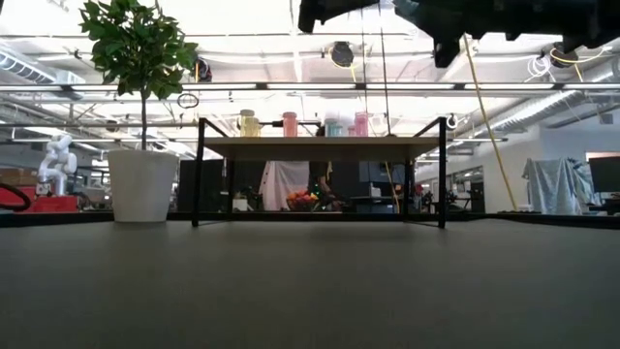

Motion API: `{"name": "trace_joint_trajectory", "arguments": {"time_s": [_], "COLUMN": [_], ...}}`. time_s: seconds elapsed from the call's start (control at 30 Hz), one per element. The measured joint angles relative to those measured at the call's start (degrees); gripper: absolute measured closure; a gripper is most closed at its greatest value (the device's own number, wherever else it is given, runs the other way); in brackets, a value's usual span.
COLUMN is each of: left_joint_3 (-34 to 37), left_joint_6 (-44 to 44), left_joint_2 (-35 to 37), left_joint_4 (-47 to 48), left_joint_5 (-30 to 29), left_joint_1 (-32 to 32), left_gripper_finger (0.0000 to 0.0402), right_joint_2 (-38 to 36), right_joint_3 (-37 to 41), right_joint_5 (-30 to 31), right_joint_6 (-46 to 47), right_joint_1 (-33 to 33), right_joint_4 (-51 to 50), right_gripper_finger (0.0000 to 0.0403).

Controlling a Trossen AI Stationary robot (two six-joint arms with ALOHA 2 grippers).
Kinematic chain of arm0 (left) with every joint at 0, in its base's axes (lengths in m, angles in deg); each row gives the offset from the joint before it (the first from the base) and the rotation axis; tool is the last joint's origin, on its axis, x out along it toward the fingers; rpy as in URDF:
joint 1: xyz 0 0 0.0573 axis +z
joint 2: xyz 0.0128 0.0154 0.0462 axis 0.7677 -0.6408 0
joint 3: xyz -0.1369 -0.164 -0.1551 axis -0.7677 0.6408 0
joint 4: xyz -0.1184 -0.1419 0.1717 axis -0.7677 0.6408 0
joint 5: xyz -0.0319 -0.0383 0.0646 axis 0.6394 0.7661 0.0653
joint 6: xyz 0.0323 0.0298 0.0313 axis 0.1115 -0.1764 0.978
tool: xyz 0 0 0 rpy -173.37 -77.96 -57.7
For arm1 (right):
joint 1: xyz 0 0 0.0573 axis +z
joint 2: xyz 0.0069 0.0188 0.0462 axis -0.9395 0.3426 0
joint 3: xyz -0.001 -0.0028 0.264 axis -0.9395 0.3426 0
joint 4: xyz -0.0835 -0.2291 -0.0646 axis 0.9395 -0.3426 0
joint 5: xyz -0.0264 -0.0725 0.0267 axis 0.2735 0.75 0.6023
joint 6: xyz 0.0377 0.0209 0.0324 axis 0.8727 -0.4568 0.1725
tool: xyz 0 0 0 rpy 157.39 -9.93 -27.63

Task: Pick and place medicine bottles onto shelf by color
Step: Put the blue pill bottle on the shelf aligned with the other blue pill bottles

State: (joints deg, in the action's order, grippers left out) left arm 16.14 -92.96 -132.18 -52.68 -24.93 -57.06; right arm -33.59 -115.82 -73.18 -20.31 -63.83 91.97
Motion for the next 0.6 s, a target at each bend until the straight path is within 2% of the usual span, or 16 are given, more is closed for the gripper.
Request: {"name": "trace_joint_trajectory", "arguments": {"time_s": [0.1, 0.37, 0.47, 0.6], "left_joint_3": [0.0, 0.0, 0.0, 0.0], "left_joint_6": [-1.4, -2.5, -2.7, -2.7], "left_joint_2": [-0.1, -0.1, -0.1, -0.1], "left_joint_4": [0.3, 0.0, 0.1, -0.1], "left_joint_5": [0.0, 0.1, 0.2, 0.2], "left_joint_1": [0.4, 0.8, 0.9, 0.9], "left_gripper_finger": [0.0075, 0.0209, 0.0238, 0.0257], "right_joint_2": [0.0, 0.0, 0.0, 0.0], "right_joint_3": [0.0, 0.0, 0.0, 0.0], "right_joint_5": [0.0, 0.0, 0.0, 0.0], "right_joint_6": [-0.7, -1.1, -1.1, -1.1], "right_joint_1": [0.0, 0.0, 0.0, 0.0], "right_joint_4": [0.5, 0.9, 0.9, 0.9], "right_gripper_finger": [0.0298, 0.0298, 0.0298, 0.0298]}}
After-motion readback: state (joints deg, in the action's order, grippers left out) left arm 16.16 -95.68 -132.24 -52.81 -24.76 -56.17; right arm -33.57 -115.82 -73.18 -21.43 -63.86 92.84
